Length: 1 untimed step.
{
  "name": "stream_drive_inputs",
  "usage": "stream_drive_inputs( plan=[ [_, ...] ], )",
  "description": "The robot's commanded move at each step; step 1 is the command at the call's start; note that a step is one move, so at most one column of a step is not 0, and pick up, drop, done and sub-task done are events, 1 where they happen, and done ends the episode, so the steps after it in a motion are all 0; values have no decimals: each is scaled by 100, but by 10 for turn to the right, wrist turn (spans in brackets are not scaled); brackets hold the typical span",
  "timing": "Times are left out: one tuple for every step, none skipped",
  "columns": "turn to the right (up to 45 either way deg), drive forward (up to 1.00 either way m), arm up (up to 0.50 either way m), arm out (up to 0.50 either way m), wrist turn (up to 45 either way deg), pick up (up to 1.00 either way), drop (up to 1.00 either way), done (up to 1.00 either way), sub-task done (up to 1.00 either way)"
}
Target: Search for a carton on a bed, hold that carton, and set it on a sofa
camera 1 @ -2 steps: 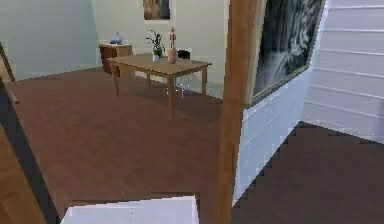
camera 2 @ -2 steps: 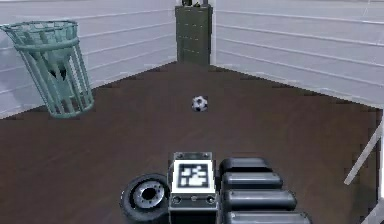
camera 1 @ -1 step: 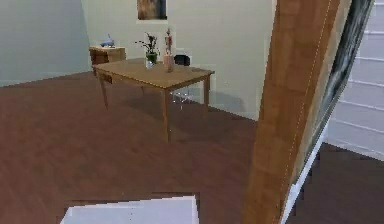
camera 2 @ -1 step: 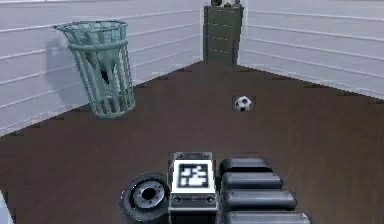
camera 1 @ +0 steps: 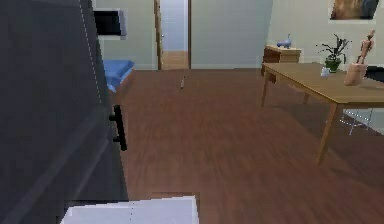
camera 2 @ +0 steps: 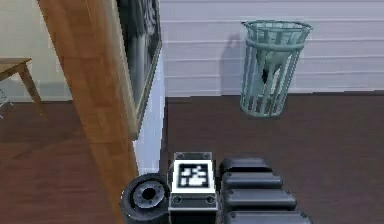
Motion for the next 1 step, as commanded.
stream_drive_inputs(
  plan=[
    [0, 100, 0, 0, 0, 0, 0, 0, 0]
  ],
)
